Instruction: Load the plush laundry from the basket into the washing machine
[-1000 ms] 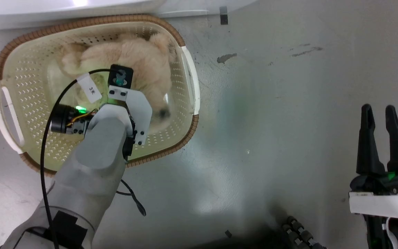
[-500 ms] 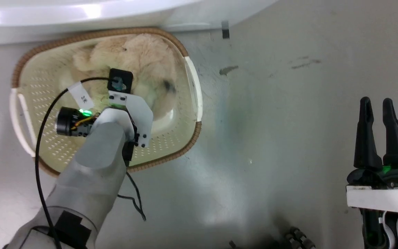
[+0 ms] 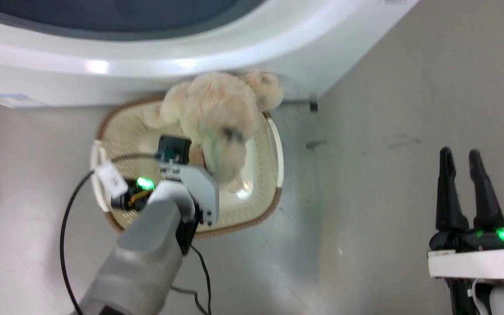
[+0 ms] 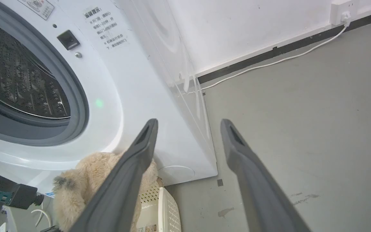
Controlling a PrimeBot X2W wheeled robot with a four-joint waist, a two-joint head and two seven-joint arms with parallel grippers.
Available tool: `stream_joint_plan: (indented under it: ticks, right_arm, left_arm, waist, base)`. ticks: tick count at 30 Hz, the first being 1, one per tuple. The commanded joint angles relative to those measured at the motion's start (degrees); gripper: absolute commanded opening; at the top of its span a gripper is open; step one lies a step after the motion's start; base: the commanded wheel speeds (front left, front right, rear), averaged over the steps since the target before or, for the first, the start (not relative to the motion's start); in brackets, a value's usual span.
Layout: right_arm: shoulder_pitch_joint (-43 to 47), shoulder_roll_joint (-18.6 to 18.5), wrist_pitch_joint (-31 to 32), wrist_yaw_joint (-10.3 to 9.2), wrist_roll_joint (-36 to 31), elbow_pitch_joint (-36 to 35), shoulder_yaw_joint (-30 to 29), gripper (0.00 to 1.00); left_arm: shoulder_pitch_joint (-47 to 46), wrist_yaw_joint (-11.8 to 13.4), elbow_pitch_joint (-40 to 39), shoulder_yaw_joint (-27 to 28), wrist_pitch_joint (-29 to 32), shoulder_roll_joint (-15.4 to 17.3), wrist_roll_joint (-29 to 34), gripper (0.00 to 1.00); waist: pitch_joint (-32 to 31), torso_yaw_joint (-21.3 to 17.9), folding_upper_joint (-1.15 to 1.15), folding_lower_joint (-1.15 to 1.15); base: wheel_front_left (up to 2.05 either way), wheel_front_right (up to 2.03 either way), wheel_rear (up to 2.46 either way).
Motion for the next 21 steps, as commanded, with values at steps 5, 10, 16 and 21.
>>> stream_joint_plan:
  ticks: [5, 10, 16, 21]
  right_arm:
    - [2.9, 0.0, -0.2, 0.05, -1.1, 1.5, -0.1, 1.00]
    - [6.0, 0.0, -0.2, 0.05, -2.1, 2.6, -0.8, 1.00]
    - [9.6, 0.0, -0.2, 0.05, -2.7, 3.4, -1.5, 1.00]
    - [11.6, 0.0, -0.2, 0.05, -2.8, 3.5, -1.6, 1.00]
  left_arm:
    - [5.9, -1.7, -2.6, 1.0, -5.6, -0.6, -2.7, 0.00]
    - [11.1, -1.6, -6.9, 1.9, -8.1, -0.8, -4.5, 0.00]
    - [17.0, 0.3, -15.5, 3.8, -8.8, -0.9, -4.8, 0.00]
    - [22.0, 2.6, -25.0, 7.0, -8.8, -0.1, -2.4, 0.00]
  waist:
    - [-9.9, 4.0, 0.00, 0.00]
    - [-16.1, 5.9, 0.00, 0.00]
    - [-22.6, 7.2, 0.00, 0.00]
    - [-25.9, 7.7, 0.00, 0.00]
  base:
    - [0.00, 0.00, 0.00]
    - [0.00, 0.00, 0.00]
    - [0.00, 0.00, 0.00]
    - [0.00, 0.00, 0.00]
